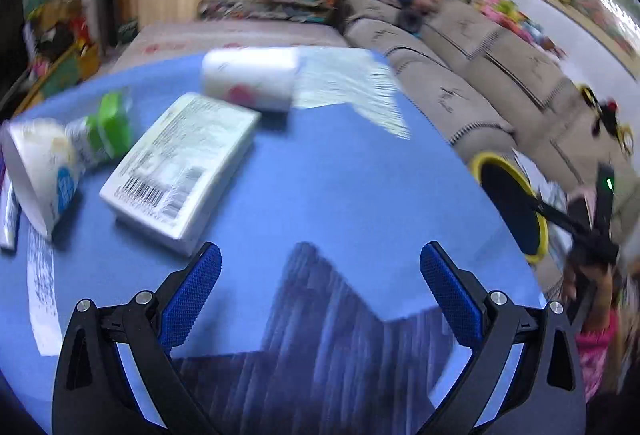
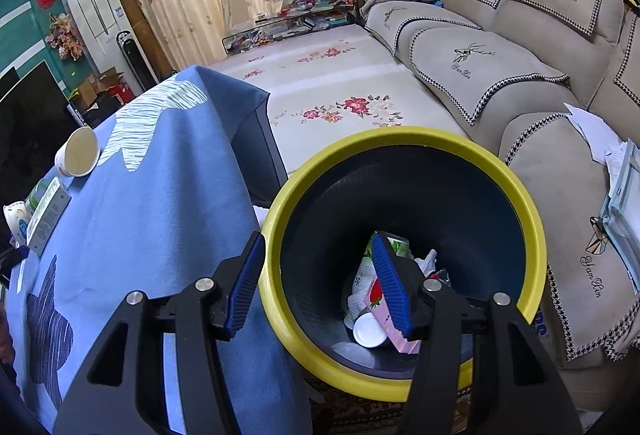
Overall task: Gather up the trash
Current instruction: 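Grasp the white barcode box with the left gripper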
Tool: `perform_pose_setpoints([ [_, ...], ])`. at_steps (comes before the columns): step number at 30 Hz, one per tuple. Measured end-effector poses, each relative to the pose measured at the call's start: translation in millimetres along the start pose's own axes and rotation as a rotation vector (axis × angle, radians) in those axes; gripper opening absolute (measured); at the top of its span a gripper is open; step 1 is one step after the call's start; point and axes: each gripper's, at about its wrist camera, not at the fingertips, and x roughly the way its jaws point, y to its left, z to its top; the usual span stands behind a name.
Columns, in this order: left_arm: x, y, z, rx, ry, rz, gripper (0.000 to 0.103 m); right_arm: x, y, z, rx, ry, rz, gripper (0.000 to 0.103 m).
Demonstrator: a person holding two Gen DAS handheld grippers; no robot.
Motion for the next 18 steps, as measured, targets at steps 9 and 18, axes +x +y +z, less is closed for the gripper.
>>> perform_pose_setpoints([
  [9, -15.9, 27.1, 30.4, 0.032, -0.09, 0.168, 0.098, 4.7, -3.3, -0.3, 0.009, 0.005, 0.012, 0.053],
  [18, 24.6, 52.7, 48.4, 0.088, -0.011, 0.202, 0.098, 11.9, -3.3, -1.0, 0.005, 0.022, 0.008, 0.053],
])
